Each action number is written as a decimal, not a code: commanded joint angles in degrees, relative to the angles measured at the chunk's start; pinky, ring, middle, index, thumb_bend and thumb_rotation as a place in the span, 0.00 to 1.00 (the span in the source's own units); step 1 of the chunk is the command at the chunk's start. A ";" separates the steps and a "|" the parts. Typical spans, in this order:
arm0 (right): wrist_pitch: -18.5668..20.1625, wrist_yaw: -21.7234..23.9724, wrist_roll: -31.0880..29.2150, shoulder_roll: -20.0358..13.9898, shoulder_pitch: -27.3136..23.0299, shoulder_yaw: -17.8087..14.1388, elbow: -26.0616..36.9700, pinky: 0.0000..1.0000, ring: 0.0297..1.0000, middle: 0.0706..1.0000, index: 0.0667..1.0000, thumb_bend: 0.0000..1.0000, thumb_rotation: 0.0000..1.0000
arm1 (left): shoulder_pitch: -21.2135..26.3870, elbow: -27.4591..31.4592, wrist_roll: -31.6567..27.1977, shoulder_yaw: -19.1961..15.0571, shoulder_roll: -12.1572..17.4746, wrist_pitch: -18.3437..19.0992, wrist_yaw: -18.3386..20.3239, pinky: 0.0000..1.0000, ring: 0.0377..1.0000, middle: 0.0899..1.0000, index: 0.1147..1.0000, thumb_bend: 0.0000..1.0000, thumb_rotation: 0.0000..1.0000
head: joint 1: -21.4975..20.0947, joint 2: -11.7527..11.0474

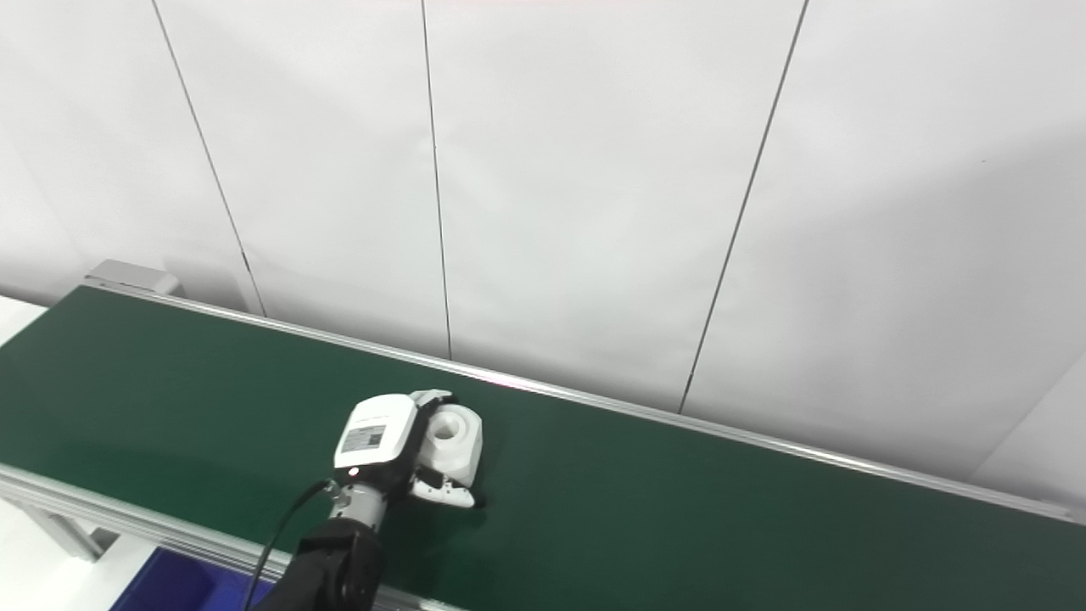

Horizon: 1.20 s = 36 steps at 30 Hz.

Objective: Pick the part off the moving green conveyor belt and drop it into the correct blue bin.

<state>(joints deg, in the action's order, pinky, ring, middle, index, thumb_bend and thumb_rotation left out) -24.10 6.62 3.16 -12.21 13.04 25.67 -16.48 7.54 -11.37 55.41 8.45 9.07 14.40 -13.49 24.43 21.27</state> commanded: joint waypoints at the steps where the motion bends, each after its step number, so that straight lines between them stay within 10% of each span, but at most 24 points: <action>1: -2.83 -0.55 -0.58 0.45 0.24 0.03 1.26 0.70 0.78 0.79 0.73 0.90 0.98 | 1.59 0.69 -0.97 0.11 0.39 0.29 -2.26 0.77 0.78 0.79 0.73 0.98 0.27 | -0.01 0.00; 8: -2.83 -1.98 0.12 0.40 0.26 0.77 1.64 0.69 0.77 0.78 0.72 0.89 0.97 | 1.28 -0.70 -4.36 0.13 -0.34 -2.88 -8.21 0.59 0.68 0.70 0.65 0.87 0.03 | -0.04 0.16; 15: -2.83 -3.53 0.46 0.09 -0.01 1.90 1.52 0.68 0.76 0.77 0.72 0.89 0.97 | 1.54 -0.01 -5.11 0.92 0.49 -4.10 -9.55 0.54 0.64 0.64 0.59 0.81 0.00 | -0.26 0.26; 17: -2.83 -3.80 0.46 -0.04 -0.05 2.15 1.52 0.68 0.76 0.77 0.72 0.89 0.97 | 1.67 0.34 -5.19 1.11 0.62 -4.06 -9.96 0.33 0.43 0.62 0.57 0.79 0.00 | -0.15 0.36; 19: -2.83 -3.93 0.36 -0.10 -0.09 2.33 1.47 0.68 0.76 0.77 0.72 0.88 0.97 | 1.76 0.77 -5.17 1.18 0.71 -3.72 -10.07 0.21 0.25 0.45 0.45 0.56 0.00 | -0.14 0.42; 36: -2.83 -3.94 -0.35 -0.70 0.16 2.94 2.08 0.69 0.76 0.77 0.72 0.89 0.96 | 1.20 5.10 -4.90 2.10 1.98 -2.21 -8.64 0.29 0.34 0.40 0.48 0.50 0.00 | 0.21 1.60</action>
<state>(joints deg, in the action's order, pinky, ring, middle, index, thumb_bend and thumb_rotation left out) -24.10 2.21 3.63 -13.05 13.06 28.78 -16.21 7.50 -9.91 49.39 10.65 9.80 11.91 -22.24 24.70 22.85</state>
